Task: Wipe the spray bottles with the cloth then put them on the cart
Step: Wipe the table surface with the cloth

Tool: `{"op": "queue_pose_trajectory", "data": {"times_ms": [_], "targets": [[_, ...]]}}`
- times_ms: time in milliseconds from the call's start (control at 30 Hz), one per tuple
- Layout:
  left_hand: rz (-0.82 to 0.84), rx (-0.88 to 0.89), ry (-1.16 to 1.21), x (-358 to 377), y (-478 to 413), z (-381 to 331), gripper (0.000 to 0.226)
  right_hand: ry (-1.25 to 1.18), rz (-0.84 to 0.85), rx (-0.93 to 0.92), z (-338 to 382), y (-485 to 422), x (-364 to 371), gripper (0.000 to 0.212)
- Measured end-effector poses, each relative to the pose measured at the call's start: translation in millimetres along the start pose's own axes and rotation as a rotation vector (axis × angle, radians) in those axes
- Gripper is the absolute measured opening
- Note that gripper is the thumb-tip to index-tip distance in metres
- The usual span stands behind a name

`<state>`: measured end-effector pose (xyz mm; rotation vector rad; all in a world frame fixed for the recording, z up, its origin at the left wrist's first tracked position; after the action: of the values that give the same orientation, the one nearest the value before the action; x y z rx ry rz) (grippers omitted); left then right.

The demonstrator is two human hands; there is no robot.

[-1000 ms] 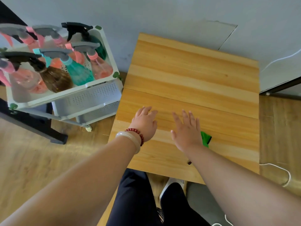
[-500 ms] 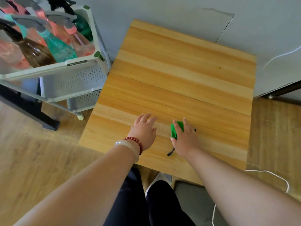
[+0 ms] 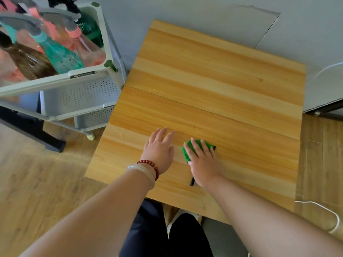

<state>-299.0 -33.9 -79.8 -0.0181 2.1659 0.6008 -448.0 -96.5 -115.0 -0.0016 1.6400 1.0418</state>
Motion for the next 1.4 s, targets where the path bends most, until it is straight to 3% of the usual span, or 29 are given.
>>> {"op": "queue_pose_trajectory", "data": {"times_ms": [100, 167, 367, 433, 533, 600, 733, 800, 867, 933, 1000, 1133, 1200, 1267, 1367, 1400], "targets": [[-0.028, 0.01, -0.014, -3, -9, 6, 0.054, -0.119, -0.041, 0.195, -9, -18, -12, 0.058], [-0.045, 0.021, -0.03, -2, -15, 11, 0.053, -0.16, -0.055, 0.234, -3, -27, -13, 0.059], [-0.063, 0.038, -0.073, 3, -29, 24, 0.052, -0.054, -0.136, -0.125, 16, -25, -8, 0.053], [-0.073, 0.056, -0.098, 4, -32, 27, 0.052, -0.047, -0.16, -0.052, 4, -35, -12, 0.051], [-0.085, 0.074, -0.132, 5, -37, 34, 0.052, -0.213, -0.237, 0.238, -13, -52, -18, 0.051], [-0.077, 0.072, -0.16, 8, -43, 40, 0.053, -0.279, -0.283, 0.284, -5, -56, -14, 0.052], [-0.069, 0.077, -0.237, 16, -46, 50, 0.055, -0.129, -0.379, -0.116, 23, -39, 3, 0.045], [-0.089, 0.089, -0.272, 19, -45, 52, 0.056, -0.031, -0.364, -0.202, 12, -41, 1, 0.046], [-0.093, 0.085, -0.287, 21, -45, 52, 0.056, -0.074, -0.354, -0.049, -7, -55, -8, 0.048], [-0.087, 0.07, -0.289, 23, -45, 52, 0.057, -0.236, -0.355, 0.282, -27, -69, -18, 0.051], [-0.092, 0.065, -0.285, 23, -46, 52, 0.057, -0.284, -0.36, 0.383, -17, -70, -21, 0.052], [-0.114, 0.094, -0.255, 22, -45, 54, 0.055, -0.157, -0.387, -0.123, 26, -54, -5, 0.047], [-0.116, 0.113, -0.256, 20, -45, 56, 0.054, -0.085, -0.353, -0.22, 18, -57, -9, 0.047], [-0.114, 0.13, -0.259, 17, -45, 60, 0.054, -0.064, -0.37, -0.056, -3, -72, -18, 0.048], [-0.113, 0.138, -0.24, 14, -44, 60, 0.052, -0.279, -0.415, 0.399, -26, -87, -33, 0.051], [-0.127, 0.134, -0.22, 12, -44, 59, 0.052, -0.315, -0.418, 0.434, -17, -87, -33, 0.051]]}}
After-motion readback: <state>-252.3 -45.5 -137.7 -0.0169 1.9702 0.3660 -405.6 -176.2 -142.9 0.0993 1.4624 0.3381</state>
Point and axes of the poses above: each hand's wrist, its own y-axis away from the middle knuckle, its own x-axis out of the palm, z = x × y, the point moved 4 cm from there along -y, towards the middle knuckle, and after that the axes turned 7 degrees about x, right-handed, at the moved point
